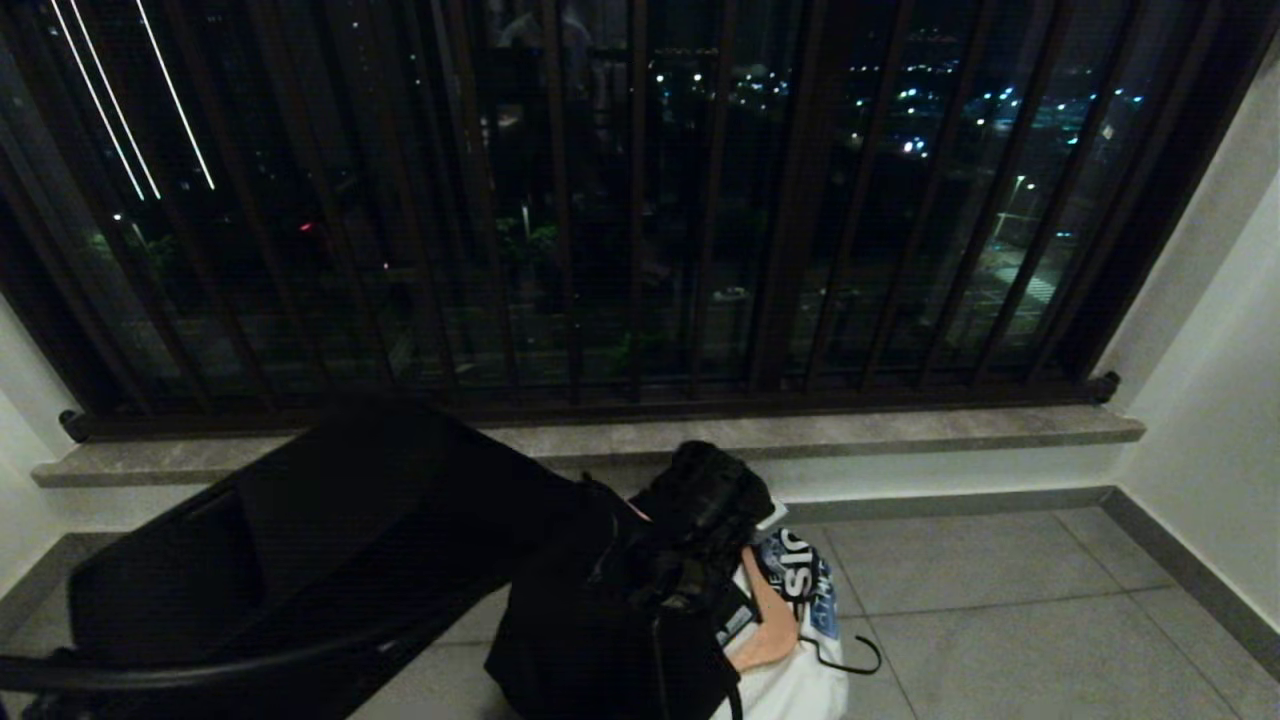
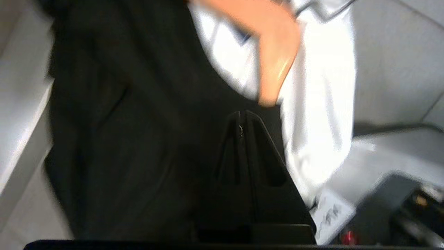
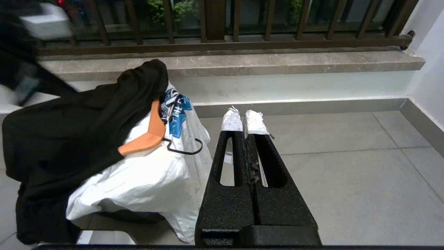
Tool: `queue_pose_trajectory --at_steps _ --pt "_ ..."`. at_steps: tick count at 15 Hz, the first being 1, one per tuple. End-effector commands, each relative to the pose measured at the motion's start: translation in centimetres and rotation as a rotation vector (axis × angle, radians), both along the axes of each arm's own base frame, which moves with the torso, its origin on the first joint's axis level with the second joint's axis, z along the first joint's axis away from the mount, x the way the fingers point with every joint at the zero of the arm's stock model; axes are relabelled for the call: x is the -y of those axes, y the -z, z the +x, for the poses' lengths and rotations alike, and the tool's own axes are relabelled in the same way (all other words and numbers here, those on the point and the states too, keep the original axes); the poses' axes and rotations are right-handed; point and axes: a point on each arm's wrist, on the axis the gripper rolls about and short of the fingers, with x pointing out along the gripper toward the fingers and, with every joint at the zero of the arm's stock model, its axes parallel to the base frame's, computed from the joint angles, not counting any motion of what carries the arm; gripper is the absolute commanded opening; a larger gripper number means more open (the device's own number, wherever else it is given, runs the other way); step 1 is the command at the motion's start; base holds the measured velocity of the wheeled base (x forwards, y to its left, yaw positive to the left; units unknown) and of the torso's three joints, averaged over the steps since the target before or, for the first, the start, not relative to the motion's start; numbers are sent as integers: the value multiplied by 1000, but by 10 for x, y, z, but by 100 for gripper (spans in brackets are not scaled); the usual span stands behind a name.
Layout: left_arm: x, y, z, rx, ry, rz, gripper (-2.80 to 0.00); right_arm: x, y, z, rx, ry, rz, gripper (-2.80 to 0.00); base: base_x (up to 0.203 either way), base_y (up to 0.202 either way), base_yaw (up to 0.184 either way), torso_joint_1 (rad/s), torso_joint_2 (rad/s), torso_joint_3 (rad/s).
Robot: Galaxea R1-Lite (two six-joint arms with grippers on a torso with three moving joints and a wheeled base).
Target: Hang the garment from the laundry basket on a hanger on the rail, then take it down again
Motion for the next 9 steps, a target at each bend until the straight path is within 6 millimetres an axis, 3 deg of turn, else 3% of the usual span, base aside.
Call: queue_pose_trajectory --at_steps 1,5,9 --pt "-41 -34 -12 40 -40 -38 -280 0 0 0 -1 0 0 -280 0 0 0 0 0 0" --pt "-131 -81 -32 117 -173 -91 -280 0 0 0 -1 0 0 -280 0 0 0 0 0 0" --pt "-229 -115 -66 241 -348 -95 -280 0 0 0 -1 0 0 -280 0 0 0 0 0 0"
